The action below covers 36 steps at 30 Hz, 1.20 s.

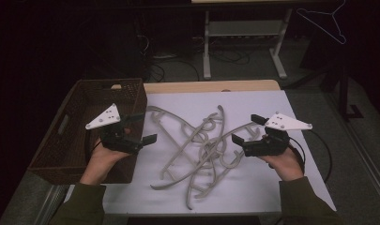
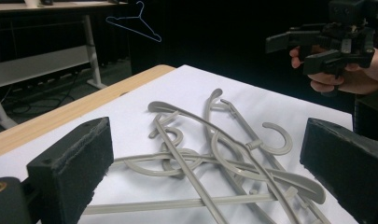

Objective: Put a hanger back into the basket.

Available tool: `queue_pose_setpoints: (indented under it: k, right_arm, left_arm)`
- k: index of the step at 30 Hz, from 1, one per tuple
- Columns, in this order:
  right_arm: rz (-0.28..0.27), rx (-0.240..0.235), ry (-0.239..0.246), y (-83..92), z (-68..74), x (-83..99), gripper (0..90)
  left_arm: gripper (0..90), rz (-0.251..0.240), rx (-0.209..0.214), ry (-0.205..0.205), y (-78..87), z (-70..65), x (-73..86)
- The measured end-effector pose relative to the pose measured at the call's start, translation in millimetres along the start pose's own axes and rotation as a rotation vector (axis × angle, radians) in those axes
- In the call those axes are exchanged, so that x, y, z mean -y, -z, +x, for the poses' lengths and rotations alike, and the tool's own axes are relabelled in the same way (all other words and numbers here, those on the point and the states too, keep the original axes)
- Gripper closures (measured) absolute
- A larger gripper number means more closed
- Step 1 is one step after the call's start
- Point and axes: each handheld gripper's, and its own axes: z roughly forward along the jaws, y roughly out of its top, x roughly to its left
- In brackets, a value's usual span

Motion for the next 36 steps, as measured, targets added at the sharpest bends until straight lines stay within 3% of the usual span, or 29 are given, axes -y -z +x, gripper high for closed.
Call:
queue_pose_setpoints:
  k: [6, 12, 18, 20, 22, 23, 26, 28, 29, 30, 31, 33, 34, 35, 36]
  right_arm:
    - [0.054, 0.01, -0.017, -2.6, 1.5, -0.1, 1.5]
    - [0.132, 0.002, -0.05, -6.9, 2.2, 0.7, 9.5]
    - [0.164, -0.008, -0.056, -10.6, 3.3, 2.4, 13.3]
    - [0.173, -0.01, -0.066, -11.0, 3.4, 3.2, 14.5]
    - [0.187, -0.017, -0.063, -12.1, 3.8, 4.5, 19.9]
    - [0.203, -0.021, -0.065, -13.0, 4.5, 5.6, 23.1]
    - [0.244, -0.038, -0.065, -17.3, 5.4, 10.1, 33.2]
    - [0.266, -0.056, -0.071, -19.5, 6.3, 13.0, 41.5]
    - [0.271, -0.061, -0.064, -20.4, 7.4, 14.3, 47.8]
    - [0.271, -0.061, -0.064, -20.4, 7.4, 14.3, 47.8]
    - [0.297, -0.084, -0.07, -22.2, 10.5, 16.1, 60.1]
    - [0.322, -0.101, -0.046, -24.9, 13.7, 17.9, 70.9]
    - [0.322, -0.101, -0.046, -24.9, 13.7, 17.9, 70.9]
    - [0.347, -0.13, -0.045, -28.2, 17.4, 19.4, 81.2]
    - [0.358, -0.146, -0.047, -29.8, 19.2, 20.4, 84.1]
  left_arm:
    - [2.2, 0.016, 0.007, 0.003, -5.4, -4.8, -0.6]
    - [2.3, 0.04, 0.018, 0.002, -13.9, -12.5, -0.4]
    - [21.2, 0.081, 0.028, 0.007, -25.6, -20.1, 3.5]
    - [33.2, 0.11, 0.043, 0.024, -33.2, -22.7, 8.4]
    - [43.8, 0.119, 0.042, 0.025, -36.0, -24.0, 10.4]
    - [51.4, 0.158, 0.043, 0.025, -42.4, -26.8, 14.2]
    - [67.5, 0.19, 0.029, 0.017, -48.8, -28.8, 19.6]
    - [77.8, 0.251, 0.008, 0.043, -57.9, -30.1, 28.9]
    - [83.4, 0.251, 0.008, 0.043, -57.9, -30.1, 28.9]
    - [83.4, 0.263, 0.001, 0.045, -61.1, -31.3, 31.8]
    - [90.0, 0.293, -0.025, 0.036, -65.8, -32.7, 36.4]
    - [90.0, 0.306, -0.036, 0.035, -68.1, -32.5, 38.9]
    - [90.0, 0.32, -0.049, 0.036, -70.1, -31.9, 41.2]
    - [90.0, 0.328, -0.06, 0.041, -71.7, -31.3, 43.4]
    - [90.0, 0.343, -0.083, 0.045, -74.0, -29.4, 46.8]
